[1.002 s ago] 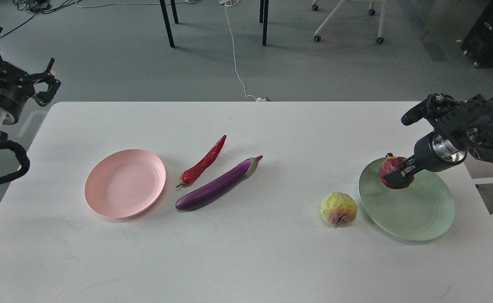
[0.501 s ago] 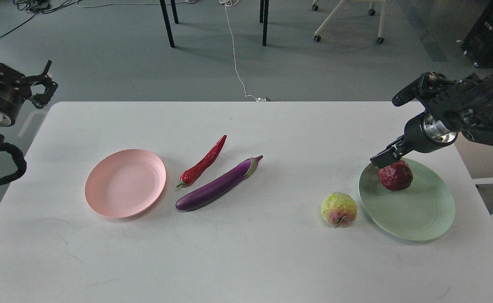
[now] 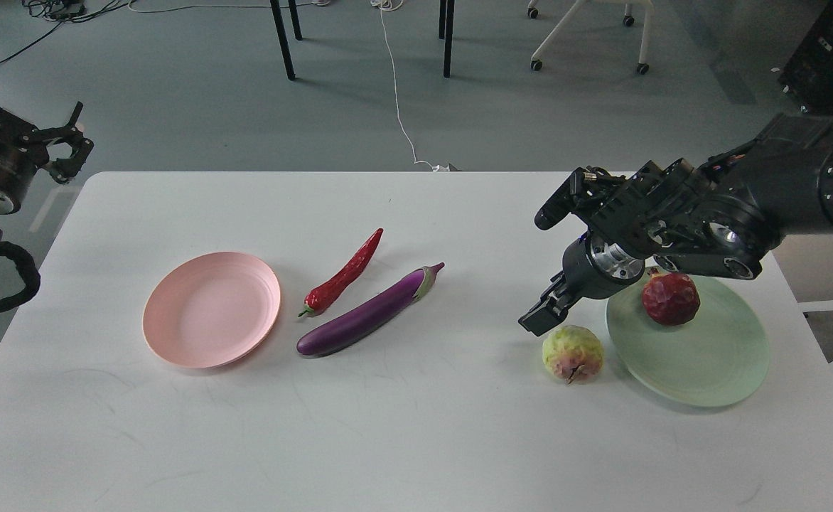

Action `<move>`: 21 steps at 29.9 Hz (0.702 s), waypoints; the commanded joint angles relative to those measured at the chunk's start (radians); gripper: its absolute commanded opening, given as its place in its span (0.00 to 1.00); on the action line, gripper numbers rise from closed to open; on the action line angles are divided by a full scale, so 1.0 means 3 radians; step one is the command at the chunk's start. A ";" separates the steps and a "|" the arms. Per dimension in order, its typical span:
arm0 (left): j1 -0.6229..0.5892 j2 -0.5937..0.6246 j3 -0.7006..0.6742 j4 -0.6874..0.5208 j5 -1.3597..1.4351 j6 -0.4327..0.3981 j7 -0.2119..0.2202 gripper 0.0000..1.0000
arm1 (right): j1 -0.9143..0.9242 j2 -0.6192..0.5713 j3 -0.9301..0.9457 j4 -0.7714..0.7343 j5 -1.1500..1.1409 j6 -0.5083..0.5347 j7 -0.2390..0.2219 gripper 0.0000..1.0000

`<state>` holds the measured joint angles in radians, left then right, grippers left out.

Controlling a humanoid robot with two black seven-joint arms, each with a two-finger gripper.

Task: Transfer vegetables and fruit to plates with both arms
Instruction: 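Reach the right gripper down and grasp the green-yellow fig, then move the fig onto the green plate and release it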

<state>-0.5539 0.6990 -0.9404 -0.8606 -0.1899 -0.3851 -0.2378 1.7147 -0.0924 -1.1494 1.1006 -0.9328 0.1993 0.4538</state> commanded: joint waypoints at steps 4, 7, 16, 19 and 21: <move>0.0000 0.0002 0.0005 0.0000 -0.0001 0.0000 0.0000 0.98 | -0.0055 0.0042 -0.0116 0.0059 -0.0020 0.0000 0.0006 0.93; 0.0000 0.0017 0.0005 0.0005 0.0004 -0.0005 0.0000 0.98 | -0.0055 0.0017 -0.0244 0.0115 -0.0051 -0.0005 0.0011 0.93; 0.0011 0.0032 0.0005 0.0000 -0.0001 0.0000 0.0000 0.98 | -0.0132 -0.0004 -0.0270 0.0253 -0.0051 0.0000 0.0021 0.78; 0.0046 0.0038 0.0005 0.0000 -0.0001 -0.0005 0.0000 0.98 | -0.0127 -0.0009 -0.0270 0.0248 -0.0056 0.0000 0.0021 0.65; 0.0046 0.0043 0.0005 0.0005 -0.0001 0.0000 0.0000 0.98 | -0.0076 -0.0024 -0.0259 0.0248 -0.0056 0.0000 0.0021 0.58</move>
<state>-0.5428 0.7105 -0.9388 -0.8595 -0.1902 -0.3862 -0.2378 1.6779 -0.0959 -1.2307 1.1751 -0.9490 0.1995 0.4602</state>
